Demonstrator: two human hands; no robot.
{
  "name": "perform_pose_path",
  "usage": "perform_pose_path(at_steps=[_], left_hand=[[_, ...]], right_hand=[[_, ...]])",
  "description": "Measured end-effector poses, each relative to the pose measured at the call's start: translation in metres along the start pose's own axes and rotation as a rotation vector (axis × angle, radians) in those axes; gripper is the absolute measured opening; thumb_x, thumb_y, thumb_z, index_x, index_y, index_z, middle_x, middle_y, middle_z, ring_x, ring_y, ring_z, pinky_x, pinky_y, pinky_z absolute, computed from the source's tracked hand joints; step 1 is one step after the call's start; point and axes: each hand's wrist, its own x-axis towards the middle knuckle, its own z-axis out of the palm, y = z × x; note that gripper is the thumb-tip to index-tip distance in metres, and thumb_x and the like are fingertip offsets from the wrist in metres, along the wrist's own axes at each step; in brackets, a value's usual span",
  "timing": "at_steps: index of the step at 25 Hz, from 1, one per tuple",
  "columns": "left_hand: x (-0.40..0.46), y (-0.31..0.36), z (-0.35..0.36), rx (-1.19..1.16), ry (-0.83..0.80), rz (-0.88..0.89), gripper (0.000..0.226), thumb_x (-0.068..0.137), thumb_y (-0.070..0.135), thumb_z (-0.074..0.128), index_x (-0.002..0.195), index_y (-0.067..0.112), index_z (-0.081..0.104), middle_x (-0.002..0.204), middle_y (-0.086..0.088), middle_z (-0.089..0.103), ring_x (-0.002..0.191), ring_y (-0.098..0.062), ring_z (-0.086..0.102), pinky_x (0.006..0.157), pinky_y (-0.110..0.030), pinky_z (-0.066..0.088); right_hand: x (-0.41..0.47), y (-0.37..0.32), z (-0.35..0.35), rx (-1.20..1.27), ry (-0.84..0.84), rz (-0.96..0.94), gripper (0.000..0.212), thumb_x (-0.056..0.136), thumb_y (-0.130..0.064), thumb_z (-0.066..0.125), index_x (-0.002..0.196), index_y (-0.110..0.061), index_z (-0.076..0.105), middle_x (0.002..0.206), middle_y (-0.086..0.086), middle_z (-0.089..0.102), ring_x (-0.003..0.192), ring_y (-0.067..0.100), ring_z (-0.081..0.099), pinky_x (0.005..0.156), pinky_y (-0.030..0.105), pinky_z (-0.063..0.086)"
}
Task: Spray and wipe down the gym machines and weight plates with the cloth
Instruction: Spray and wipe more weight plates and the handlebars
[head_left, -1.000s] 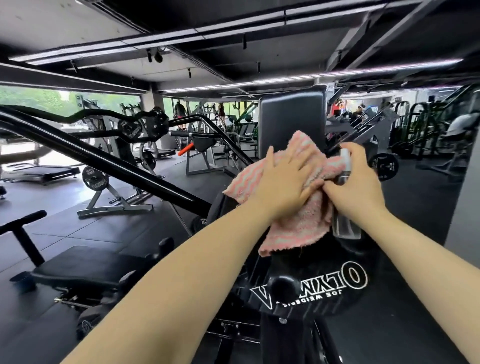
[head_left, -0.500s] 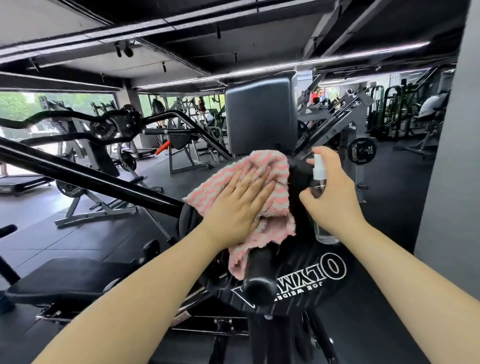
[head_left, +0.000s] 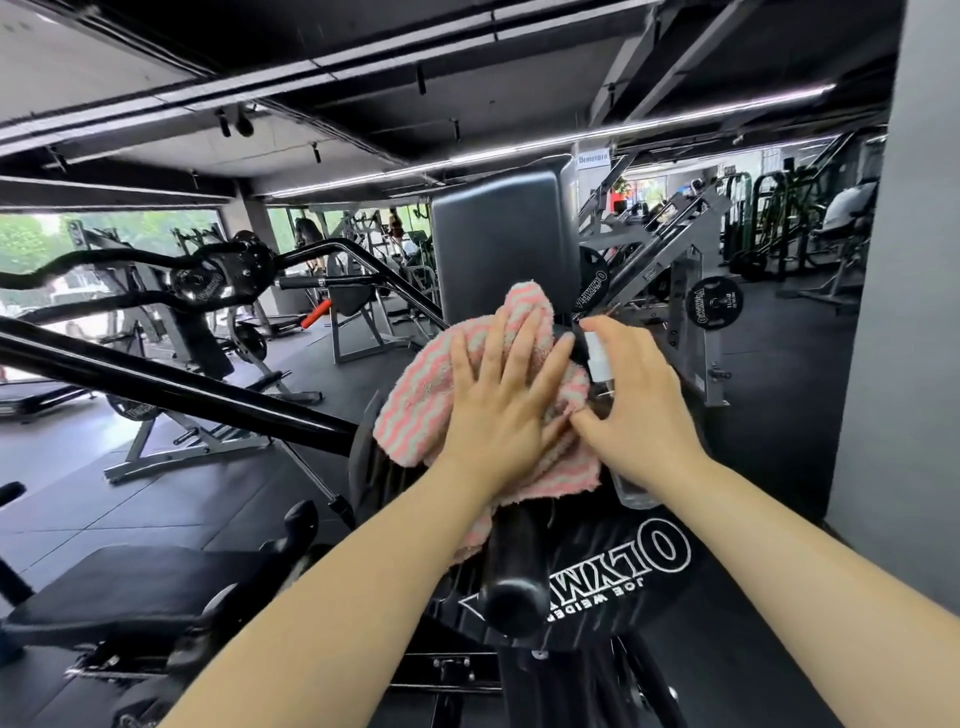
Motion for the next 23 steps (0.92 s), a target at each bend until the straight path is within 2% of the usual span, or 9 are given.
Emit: perform_pose_path(at_steps=[4, 7, 10, 13, 16, 17, 19, 21, 23], left_hand=[[-0.017, -0.025, 0.002, -0.018, 0.022, 0.023, 0.064, 0.086, 0.053, 0.032, 0.14, 0.02, 0.028, 0.147, -0.009, 0.023, 0.133, -0.033, 0.026, 0.104, -0.057, 0.022], [-0.03, -0.048, 0.005, -0.103, 0.027, -0.12, 0.063, 0.086, 0.04, 0.034, 0.139, 0.009, 0.027, 0.143, -0.018, 0.03, 0.125, -0.037, 0.035, 0.101, -0.048, 0.027], [-0.046, -0.064, 0.0, -0.204, -0.053, -0.373, 0.065, 0.084, 0.039, 0.034, 0.138, 0.002, 0.035, 0.131, -0.021, 0.047, 0.111, -0.038, 0.048, 0.092, -0.043, 0.036], [-0.059, -0.072, -0.012, -0.411, -0.105, -0.612, 0.065, 0.086, 0.048, 0.027, 0.143, 0.018, 0.034, 0.128, -0.006, 0.051, 0.113, -0.026, 0.048, 0.082, -0.039, 0.041], [-0.09, -0.081, -0.008, -0.658, -0.166, -0.779, 0.061, 0.086, 0.049, 0.021, 0.14, 0.024, 0.035, 0.125, 0.002, 0.052, 0.11, -0.019, 0.052, 0.084, -0.034, 0.039], [-0.103, -0.083, -0.005, -0.737, -0.194, -0.869, 0.065, 0.084, 0.053, 0.02, 0.141, 0.023, 0.035, 0.123, 0.001, 0.053, 0.106, -0.019, 0.052, 0.085, -0.034, 0.039], [-0.126, -0.081, 0.004, -0.824, -0.248, -1.097, 0.069, 0.084, 0.049, 0.025, 0.138, 0.008, 0.039, 0.124, -0.017, 0.056, 0.102, -0.029, 0.053, 0.085, -0.035, 0.039], [-0.128, -0.071, 0.011, -0.857, -0.189, -1.372, 0.051, 0.099, 0.031, 0.031, 0.133, -0.006, 0.042, 0.129, -0.027, 0.051, 0.115, -0.038, 0.049, 0.092, -0.036, 0.037], [-0.103, -0.059, 0.007, -0.798, -0.017, -1.5, 0.044, 0.104, 0.026, 0.024, 0.134, 0.001, 0.045, 0.13, -0.02, 0.053, 0.118, -0.035, 0.049, 0.092, -0.034, 0.036]], right_hand=[[-0.005, 0.007, -0.002, 0.061, 0.01, 0.044, 0.068, 0.07, -0.008, 0.065, 0.132, -0.026, 0.042, 0.122, -0.003, 0.045, 0.104, 0.021, 0.048, 0.095, 0.035, 0.038], [-0.007, 0.008, -0.001, 0.068, 0.037, 0.045, 0.065, 0.07, -0.004, 0.062, 0.129, -0.026, 0.043, 0.113, -0.012, 0.041, 0.096, 0.017, 0.045, 0.09, 0.03, 0.034], [-0.007, 0.01, 0.002, 0.074, 0.05, 0.039, 0.066, 0.07, -0.003, 0.062, 0.128, -0.028, 0.042, 0.114, -0.013, 0.042, 0.095, 0.017, 0.045, 0.088, 0.029, 0.033], [-0.007, 0.012, 0.003, 0.071, 0.071, 0.019, 0.067, 0.069, -0.001, 0.062, 0.128, -0.026, 0.043, 0.119, -0.007, 0.047, 0.096, 0.019, 0.047, 0.089, 0.028, 0.03], [-0.006, 0.011, 0.005, 0.051, 0.078, 0.013, 0.066, 0.07, 0.0, 0.06, 0.129, -0.024, 0.043, 0.118, -0.006, 0.047, 0.09, 0.021, 0.045, 0.084, 0.023, 0.025], [-0.006, 0.011, 0.006, 0.046, 0.078, 0.009, 0.066, 0.07, 0.0, 0.06, 0.13, -0.024, 0.043, 0.118, -0.006, 0.046, 0.089, 0.02, 0.043, 0.084, 0.023, 0.025], [-0.006, 0.01, 0.007, 0.044, 0.079, -0.008, 0.066, 0.07, 0.002, 0.059, 0.129, -0.022, 0.045, 0.118, -0.005, 0.046, 0.087, 0.015, 0.037, 0.085, 0.027, 0.027], [-0.006, 0.008, 0.009, 0.029, 0.097, -0.036, 0.066, 0.068, 0.003, 0.06, 0.129, -0.02, 0.046, 0.12, 0.0, 0.048, 0.087, 0.008, 0.032, 0.087, 0.029, 0.028], [-0.005, 0.008, 0.011, -0.005, 0.133, -0.057, 0.067, 0.066, 0.004, 0.061, 0.128, -0.017, 0.048, 0.119, 0.005, 0.049, 0.088, 0.013, 0.039, 0.09, 0.03, 0.028]])
